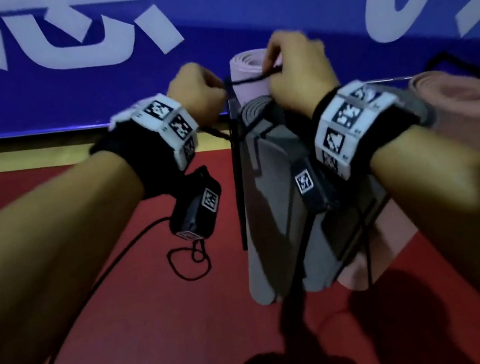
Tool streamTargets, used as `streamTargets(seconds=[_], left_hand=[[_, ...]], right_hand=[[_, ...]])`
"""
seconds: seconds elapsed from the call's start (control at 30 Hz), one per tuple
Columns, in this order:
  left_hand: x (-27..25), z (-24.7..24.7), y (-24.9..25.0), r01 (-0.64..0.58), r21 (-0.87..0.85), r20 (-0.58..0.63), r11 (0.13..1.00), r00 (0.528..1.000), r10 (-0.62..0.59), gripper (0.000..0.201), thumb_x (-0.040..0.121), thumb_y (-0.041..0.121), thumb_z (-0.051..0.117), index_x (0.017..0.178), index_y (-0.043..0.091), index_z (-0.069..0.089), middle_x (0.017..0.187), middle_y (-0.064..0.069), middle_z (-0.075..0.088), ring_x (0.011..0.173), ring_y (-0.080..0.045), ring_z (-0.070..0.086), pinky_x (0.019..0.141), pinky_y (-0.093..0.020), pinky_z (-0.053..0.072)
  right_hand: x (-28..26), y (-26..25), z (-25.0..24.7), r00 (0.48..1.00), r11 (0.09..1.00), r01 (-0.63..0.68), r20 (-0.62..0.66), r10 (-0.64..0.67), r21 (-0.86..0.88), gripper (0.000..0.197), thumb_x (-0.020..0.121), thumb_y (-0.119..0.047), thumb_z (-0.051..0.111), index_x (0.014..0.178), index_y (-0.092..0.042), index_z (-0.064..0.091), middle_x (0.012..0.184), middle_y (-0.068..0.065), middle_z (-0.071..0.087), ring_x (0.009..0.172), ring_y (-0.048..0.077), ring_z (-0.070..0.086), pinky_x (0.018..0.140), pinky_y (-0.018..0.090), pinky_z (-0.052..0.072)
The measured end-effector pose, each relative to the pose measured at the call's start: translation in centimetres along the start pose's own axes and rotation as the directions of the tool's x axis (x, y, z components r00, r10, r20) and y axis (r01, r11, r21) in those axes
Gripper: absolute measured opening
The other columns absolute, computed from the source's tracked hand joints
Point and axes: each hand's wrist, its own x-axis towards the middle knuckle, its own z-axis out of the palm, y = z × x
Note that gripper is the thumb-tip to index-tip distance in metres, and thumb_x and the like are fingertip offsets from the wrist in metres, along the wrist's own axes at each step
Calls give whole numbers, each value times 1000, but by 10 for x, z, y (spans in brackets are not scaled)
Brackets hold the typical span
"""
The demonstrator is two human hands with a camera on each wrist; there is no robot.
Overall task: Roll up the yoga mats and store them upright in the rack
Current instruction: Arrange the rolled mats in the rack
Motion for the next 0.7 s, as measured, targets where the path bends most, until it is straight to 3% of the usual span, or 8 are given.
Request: streamTargets(seconds=[0.07,0.13,0.2,0.3,0.43,0.57,0.7], left_hand=[[-8,9,12,19,53,70,998,997,-22,19,90,23,64,97,9,74,89,-14,70,87,-33,68,61,-26,45],[-9,18,22,36,108,112,994,993,-49,28,91,36,66,89,9,67,77,-5,61,70,-23,61,53,-26,42],[-6,32,26,34,168,111,985,992,-53,33,89,43,67,88,11,61,81,-3,59,73,-19,58,56,-26,42],[-3,44,30,72,215,118,974,988,-99,41,86,41,68,110,8,65,105,-9,65,96,-24,63,70,-29,42],[-6,52,35,143,189,191,971,965,-180,34,87,36,65,110,11,63,99,-8,63,87,-23,59,68,-28,43],[-9,64,34,153,176,129,972,976,-177,23,89,30,60,103,12,61,86,-7,59,74,-22,56,61,-29,43],[-13,65,36,129,215,72,968,986,-147,30,94,26,59,116,6,64,112,-12,66,89,-23,59,71,-26,41]], right_hand=[[-13,9,3,998,997,-37,53,40,-62,27,85,-6,50,104,-16,67,117,18,63,113,41,56,92,39,47],[-16,16,8,996,987,-55,61,65,-149,28,87,-6,52,107,-17,68,120,19,63,113,43,58,91,42,48],[-16,23,13,998,970,-54,18,60,-236,29,88,-8,55,112,-17,68,124,15,62,117,39,56,95,45,45],[-12,29,18,997,958,-74,-15,73,-278,31,88,-14,59,119,-16,67,129,10,58,124,36,50,100,49,41],[-12,32,18,993,975,-107,25,114,-193,33,85,-11,61,117,-11,65,121,13,64,115,34,59,92,43,52],[-11,39,17,994,981,-101,21,106,-166,34,86,-7,62,119,-9,64,122,13,63,113,31,59,86,37,50],[-12,37,13,993,985,-108,36,114,-134,34,85,-6,65,119,-10,64,121,12,64,112,30,61,89,39,54]])
